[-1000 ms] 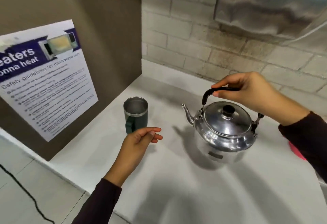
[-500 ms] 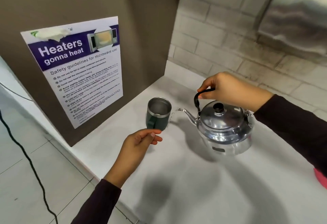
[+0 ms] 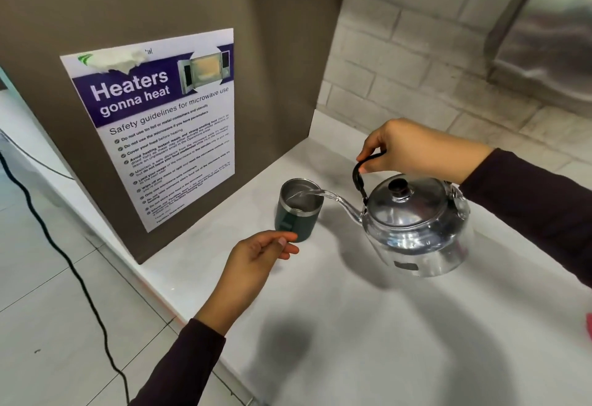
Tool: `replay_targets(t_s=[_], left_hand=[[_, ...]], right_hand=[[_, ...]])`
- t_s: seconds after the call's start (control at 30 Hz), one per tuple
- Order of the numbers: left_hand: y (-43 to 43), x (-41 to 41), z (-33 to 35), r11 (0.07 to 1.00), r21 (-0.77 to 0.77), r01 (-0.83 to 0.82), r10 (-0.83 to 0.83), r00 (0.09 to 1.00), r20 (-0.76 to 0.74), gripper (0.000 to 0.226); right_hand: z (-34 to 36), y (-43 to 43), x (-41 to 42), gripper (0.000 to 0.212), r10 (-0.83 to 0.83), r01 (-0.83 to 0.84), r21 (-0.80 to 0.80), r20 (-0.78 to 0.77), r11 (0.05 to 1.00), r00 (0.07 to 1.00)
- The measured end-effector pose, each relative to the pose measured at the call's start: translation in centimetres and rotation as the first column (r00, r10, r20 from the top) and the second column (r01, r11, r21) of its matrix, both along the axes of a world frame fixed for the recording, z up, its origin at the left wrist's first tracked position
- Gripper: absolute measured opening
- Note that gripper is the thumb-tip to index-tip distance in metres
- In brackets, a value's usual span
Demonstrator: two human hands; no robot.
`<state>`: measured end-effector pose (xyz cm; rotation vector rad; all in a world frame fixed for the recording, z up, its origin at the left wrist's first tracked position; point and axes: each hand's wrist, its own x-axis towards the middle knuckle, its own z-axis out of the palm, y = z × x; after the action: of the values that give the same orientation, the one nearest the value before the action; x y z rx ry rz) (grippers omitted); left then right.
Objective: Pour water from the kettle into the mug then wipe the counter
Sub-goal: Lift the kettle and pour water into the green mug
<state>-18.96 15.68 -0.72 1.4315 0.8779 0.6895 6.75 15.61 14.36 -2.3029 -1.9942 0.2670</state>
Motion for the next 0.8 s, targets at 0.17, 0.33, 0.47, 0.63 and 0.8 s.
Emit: replay_targets(t_s=[0.17,0.33,0.47,0.63,0.8], left_hand=[[0.2,0.1,0.1,1.0,-0.008,0.0,0.0,1.0,0.0,0.025],[0.5,0.1,-0.1,1.0,-0.01,0.009,-0.009,1.0,-0.005,0.025],[0.6,0.1,-0.1,1.0,-0.014,0.011,-0.011,1.0,-0.003,0.026],[0.8,-0.1,-0.1,1.0,-0.01,0.013,-0.013,1.0,-0.004,0.025],[0.9,-0.2,-0.2,1.0,-0.008,0.018,-0.018,1.0,-0.009,0.026]], right_hand=[[1.1,0.5,-1.0,0.014,0.016,-0.014,-0.046,0.034,0.999,0.999],[2.0,0.6,-1.8,0.019,0.038,-0.028,-0.095,0.095,0.995,0.995],[2.5,0.8,-2.3,0.02,0.051,-0.037,-0.122,0.112,0.992,0.992],[3.1,0.8,-2.7,0.021,0.045,-0.023,-0.16,0.132,0.987,0.99],[3.5,0.8,-3.1,0.021,0.037,-0.016,-0.164,0.125,0.986,0.992]])
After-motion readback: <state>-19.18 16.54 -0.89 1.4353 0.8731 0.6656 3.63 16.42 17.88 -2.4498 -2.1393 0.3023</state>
